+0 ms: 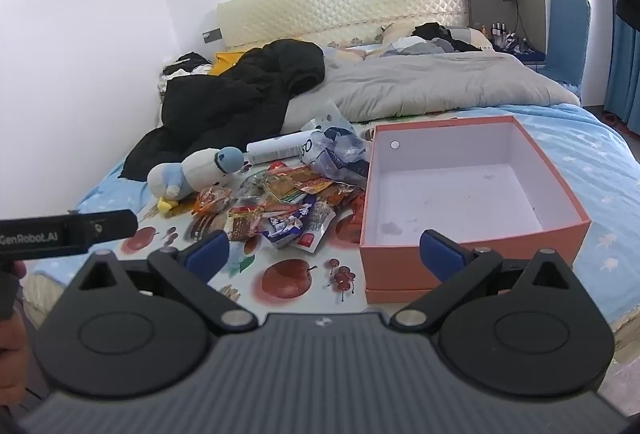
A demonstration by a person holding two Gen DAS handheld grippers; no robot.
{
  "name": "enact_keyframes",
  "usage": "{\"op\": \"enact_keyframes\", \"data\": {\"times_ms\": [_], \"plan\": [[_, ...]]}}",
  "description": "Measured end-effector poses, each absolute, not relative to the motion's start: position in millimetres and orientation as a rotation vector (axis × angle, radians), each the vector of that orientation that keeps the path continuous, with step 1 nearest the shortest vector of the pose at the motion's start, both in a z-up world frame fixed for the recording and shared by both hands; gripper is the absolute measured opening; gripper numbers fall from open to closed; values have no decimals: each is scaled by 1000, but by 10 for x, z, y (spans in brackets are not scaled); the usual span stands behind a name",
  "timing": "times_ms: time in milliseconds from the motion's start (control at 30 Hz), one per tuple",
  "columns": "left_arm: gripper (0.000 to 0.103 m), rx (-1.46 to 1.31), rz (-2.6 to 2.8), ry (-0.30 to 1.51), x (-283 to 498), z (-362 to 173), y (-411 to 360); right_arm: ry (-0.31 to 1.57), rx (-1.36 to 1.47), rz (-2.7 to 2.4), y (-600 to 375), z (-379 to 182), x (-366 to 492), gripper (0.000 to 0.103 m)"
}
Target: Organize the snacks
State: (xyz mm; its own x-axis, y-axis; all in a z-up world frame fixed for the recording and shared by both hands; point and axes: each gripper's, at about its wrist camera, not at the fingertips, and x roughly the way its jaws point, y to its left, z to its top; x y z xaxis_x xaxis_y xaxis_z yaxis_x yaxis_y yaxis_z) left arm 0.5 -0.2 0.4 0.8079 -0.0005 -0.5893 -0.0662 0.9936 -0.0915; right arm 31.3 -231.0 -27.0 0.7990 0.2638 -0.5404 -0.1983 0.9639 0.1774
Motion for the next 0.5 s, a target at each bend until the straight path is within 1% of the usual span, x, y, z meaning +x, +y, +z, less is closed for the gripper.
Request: {"op": "enact_keyframes", "data": {"times_ms": [500], "plan": [[102, -119, 37, 627, -12, -7, 2, 574, 107, 242, -2315, -272, 309, 103]]}}
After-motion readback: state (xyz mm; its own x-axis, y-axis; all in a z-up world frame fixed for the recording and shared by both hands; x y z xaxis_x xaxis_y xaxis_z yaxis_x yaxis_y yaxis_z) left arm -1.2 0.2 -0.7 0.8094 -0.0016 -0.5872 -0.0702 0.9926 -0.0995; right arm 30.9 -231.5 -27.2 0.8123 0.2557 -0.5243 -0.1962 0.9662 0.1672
